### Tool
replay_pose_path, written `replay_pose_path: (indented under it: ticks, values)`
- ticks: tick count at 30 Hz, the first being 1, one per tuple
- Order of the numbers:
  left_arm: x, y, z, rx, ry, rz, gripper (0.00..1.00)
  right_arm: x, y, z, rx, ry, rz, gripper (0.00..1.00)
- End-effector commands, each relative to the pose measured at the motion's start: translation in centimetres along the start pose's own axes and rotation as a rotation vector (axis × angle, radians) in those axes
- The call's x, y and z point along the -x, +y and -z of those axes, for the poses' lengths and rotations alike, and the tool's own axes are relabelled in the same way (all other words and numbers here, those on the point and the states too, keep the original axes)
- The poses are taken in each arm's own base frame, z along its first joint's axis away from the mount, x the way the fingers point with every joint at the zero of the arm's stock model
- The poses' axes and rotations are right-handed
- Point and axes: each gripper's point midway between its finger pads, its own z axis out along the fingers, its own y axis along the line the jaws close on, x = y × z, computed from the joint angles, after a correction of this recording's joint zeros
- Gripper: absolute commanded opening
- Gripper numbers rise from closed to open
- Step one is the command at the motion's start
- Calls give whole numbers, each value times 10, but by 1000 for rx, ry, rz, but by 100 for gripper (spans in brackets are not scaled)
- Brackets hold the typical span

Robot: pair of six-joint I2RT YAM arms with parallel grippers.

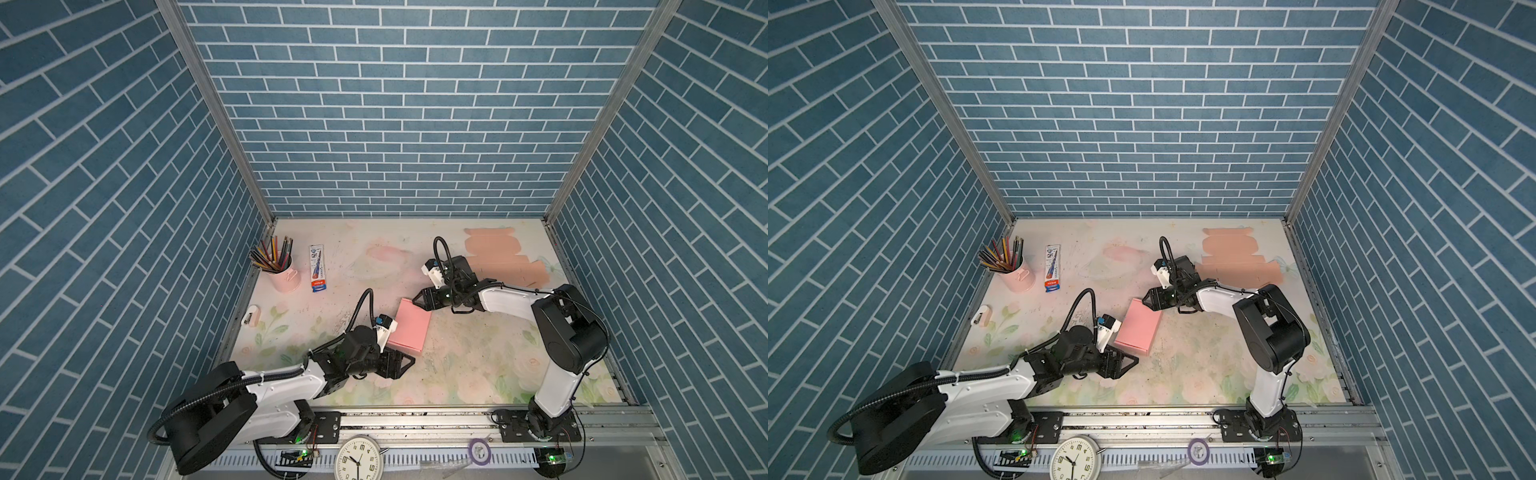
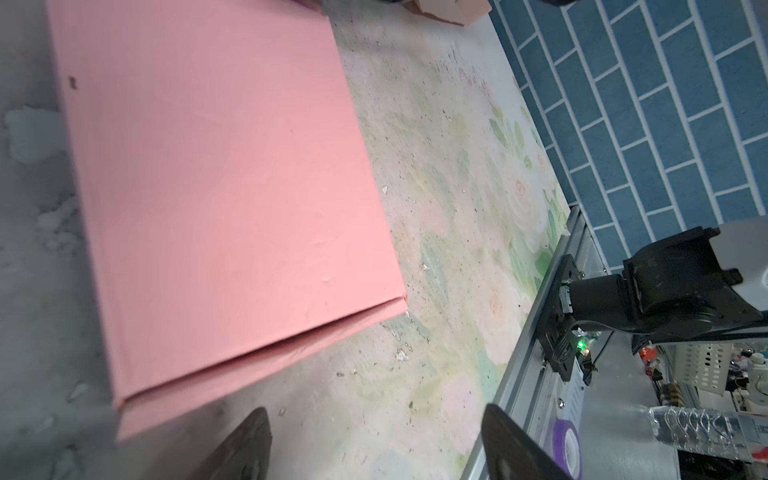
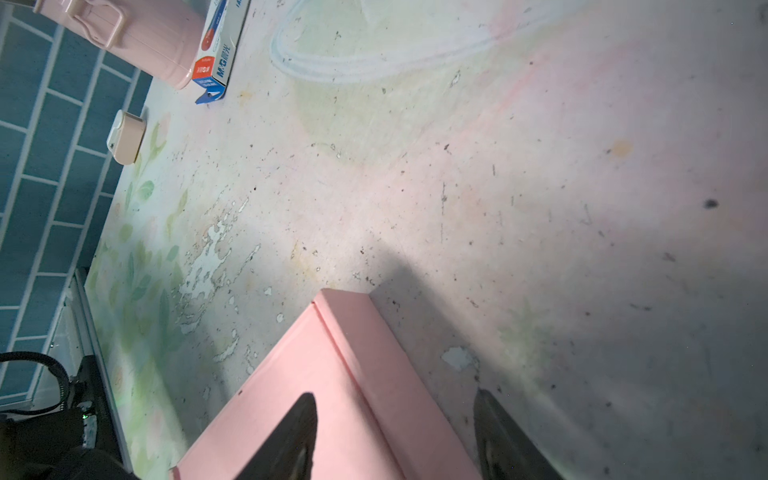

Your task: Fold the paper box

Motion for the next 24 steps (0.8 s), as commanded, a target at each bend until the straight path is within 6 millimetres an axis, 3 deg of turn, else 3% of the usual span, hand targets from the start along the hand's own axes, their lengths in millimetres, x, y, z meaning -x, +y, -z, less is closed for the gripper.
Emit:
replay_pose_path:
  ticks: [1, 24]
  values:
    - [12, 1, 1, -9, -56, -15, 80, 2, 6, -2, 45, -1, 30, 61]
    - [47, 20, 1, -31, -160, 58, 73, -17, 8, 15, 37, -48, -30, 57]
